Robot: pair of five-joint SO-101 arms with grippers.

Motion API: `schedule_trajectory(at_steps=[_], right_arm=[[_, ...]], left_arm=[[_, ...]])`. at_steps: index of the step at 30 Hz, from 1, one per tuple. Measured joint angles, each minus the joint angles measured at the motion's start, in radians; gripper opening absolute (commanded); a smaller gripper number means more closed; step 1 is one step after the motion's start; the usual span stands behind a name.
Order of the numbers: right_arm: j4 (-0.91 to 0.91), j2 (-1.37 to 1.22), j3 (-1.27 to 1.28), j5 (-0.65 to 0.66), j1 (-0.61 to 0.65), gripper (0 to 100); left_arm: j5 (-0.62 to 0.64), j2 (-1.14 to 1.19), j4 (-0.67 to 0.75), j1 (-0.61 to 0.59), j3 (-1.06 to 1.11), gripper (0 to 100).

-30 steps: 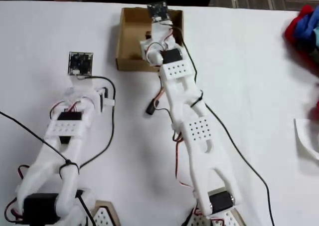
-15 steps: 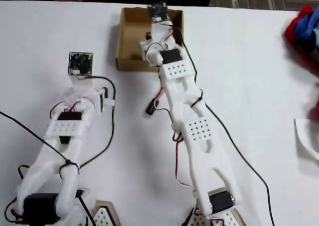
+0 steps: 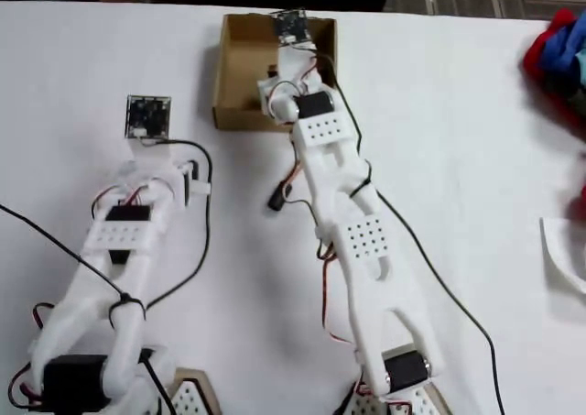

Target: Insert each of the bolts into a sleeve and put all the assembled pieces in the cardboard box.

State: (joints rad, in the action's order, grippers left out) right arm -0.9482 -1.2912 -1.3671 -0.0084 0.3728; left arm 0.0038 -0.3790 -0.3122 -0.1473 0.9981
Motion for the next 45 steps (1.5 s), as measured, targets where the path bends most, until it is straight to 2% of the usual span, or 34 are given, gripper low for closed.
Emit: schedule_trajectory(at_steps=[5, 7, 12, 15, 28, 39, 43, 45], right_arm=[[0.0, 0.0, 0.0, 0.0, 0.0, 16.6], [0.0, 0.0, -0.002, 0.0, 0.006, 18.7], [-0.011, 0.002, -0.003, 0.0, 0.029, 14.4], [-0.011, 0.002, -0.006, 0.054, 0.031, 13.4], [-0.106, 0.002, -0.068, 0.091, 0.014, 13.4], [-0.17, 0.002, -0.069, 0.091, -0.051, 13.4], [-0.258, 0.02, -0.114, 0.091, -0.061, 13.2], [-0.324, 0.051, -0.153, 0.091, -0.064, 9.2]], left_arm=[[0.0, 0.0, 0.0, 0.0, 0.0, 17], [0.0, 0.0, 0.0, 0.0, 0.0, 17], [0.0, 0.0, 0.0, 0.0, 0.0, 17], [0.0, 0.0, 0.0, 0.0, 0.0, 17], [0.0, 0.0, 0.0, 0.0, 0.0, 17], [0.0, 0.0, 0.0, 0.0, 0.0, 17], [0.0, 0.0, 0.0, 0.0, 0.0, 17], [0.0, 0.0, 0.0, -0.002, 0.0, 17]])
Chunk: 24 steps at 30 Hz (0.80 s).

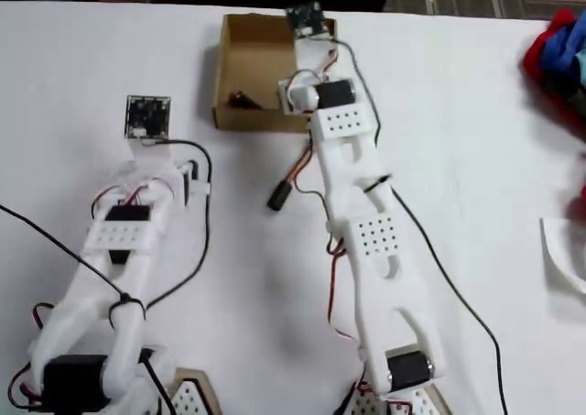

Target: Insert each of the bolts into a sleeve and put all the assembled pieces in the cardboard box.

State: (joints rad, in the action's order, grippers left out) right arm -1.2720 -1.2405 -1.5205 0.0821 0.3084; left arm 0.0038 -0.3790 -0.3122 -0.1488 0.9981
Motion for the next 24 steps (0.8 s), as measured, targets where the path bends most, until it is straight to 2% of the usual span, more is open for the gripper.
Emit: schedule_trajectory(at_steps=[2, 3, 9, 13, 15, 18, 21, 24], right_arm=[[-0.078, 0.034, -0.046, 0.0, -0.002, 1.5], [-0.114, 0.051, -0.064, 0.0, -0.002, 1.9], [-0.242, 0.098, -0.106, 0.017, -0.003, 12.0], [-0.382, 0.098, -0.106, 0.161, -0.002, 17.6], [-0.456, 0.098, -0.106, 0.261, 0.009, 17.1], [-0.473, 0.11, -0.077, 0.318, 0.023, 14.6], [-0.473, 0.126, -0.028, 0.302, 0.025, 14.1], [-0.473, 0.147, 0.051, 0.193, 0.031, 14.1]], left_arm=[[0.0, 0.0, 0.0, 0.002, 0.0, 17], [0.0, 0.0, 0.0, 0.002, 0.0, 17], [0.0, 0.0, 0.0, 0.002, 0.0, 17], [0.0, 0.0, 0.0, 0.0, 0.0, 17], [0.0, 0.0, 0.0, 0.0, 0.0, 17], [0.0, 0.0, 0.0, 0.002, 0.0, 17], [0.005, 0.0, 0.0, 0.0, 0.0, 17], [0.008, 0.0, 0.0, 0.002, 0.0, 17]])
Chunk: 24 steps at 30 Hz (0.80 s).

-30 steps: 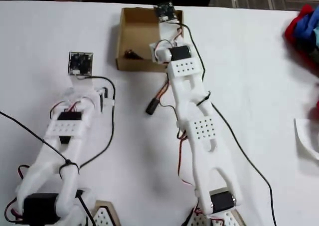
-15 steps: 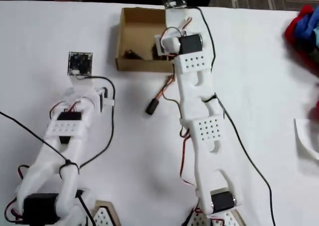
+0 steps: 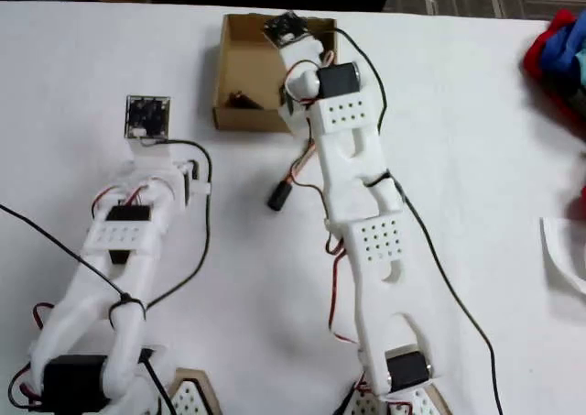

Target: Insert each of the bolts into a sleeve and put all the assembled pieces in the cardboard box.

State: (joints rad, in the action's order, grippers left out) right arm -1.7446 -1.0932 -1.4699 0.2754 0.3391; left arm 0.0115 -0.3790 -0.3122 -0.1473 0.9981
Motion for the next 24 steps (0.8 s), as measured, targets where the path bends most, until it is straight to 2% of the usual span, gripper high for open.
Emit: schedule_trajectory(at_steps=[5, 13, 20, 24], right_arm=[[-0.002, 0.098, 0.215, -0.183, 0.002, 14.1], [-0.002, 0.331, 0.641, -0.264, 0.092, 14.1], [0.087, 0.434, 0.833, -0.37, 0.209, 14.1], [0.166, 0.434, 0.893, -0.459, 0.216, 13.9]], left_arm=[[0.0, 0.0, 0.0, -0.002, 0.0, 17], [0.0, 0.0, 0.0, 0.0, 0.0, 17], [0.0, 0.0, 0.0, 0.0, 0.0, 17], [0.0, 0.0, 0.0, 0.0, 0.0, 17]])
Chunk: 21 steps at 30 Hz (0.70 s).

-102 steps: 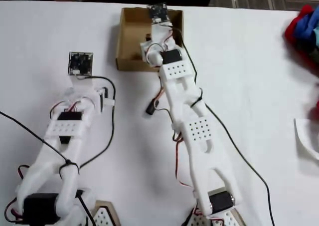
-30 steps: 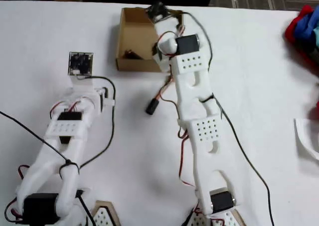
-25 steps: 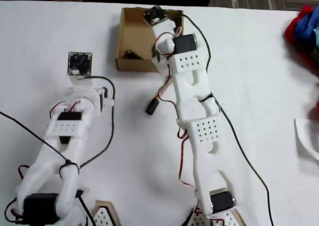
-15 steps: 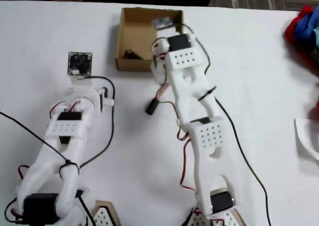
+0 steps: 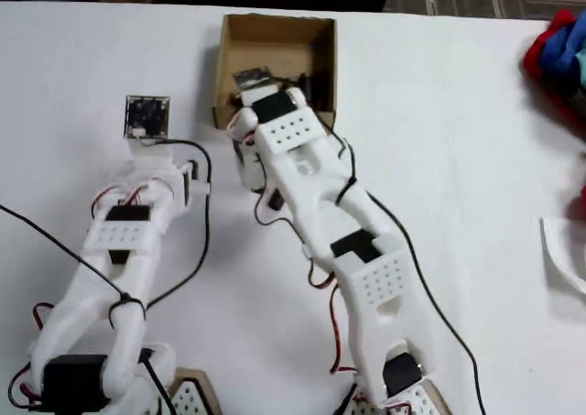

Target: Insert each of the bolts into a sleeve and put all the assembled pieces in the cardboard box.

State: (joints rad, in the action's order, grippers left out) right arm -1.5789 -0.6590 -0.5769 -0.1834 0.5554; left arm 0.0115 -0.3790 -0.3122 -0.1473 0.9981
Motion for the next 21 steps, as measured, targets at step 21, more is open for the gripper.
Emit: schedule_trajectory(at_steps=[21], right_arm=[[0.157, -0.049, 0.12, -0.227, -0.086, 13.8]], left_arm=[[0.0, 0.0, 0.0, 0.0, 0.0, 17]])
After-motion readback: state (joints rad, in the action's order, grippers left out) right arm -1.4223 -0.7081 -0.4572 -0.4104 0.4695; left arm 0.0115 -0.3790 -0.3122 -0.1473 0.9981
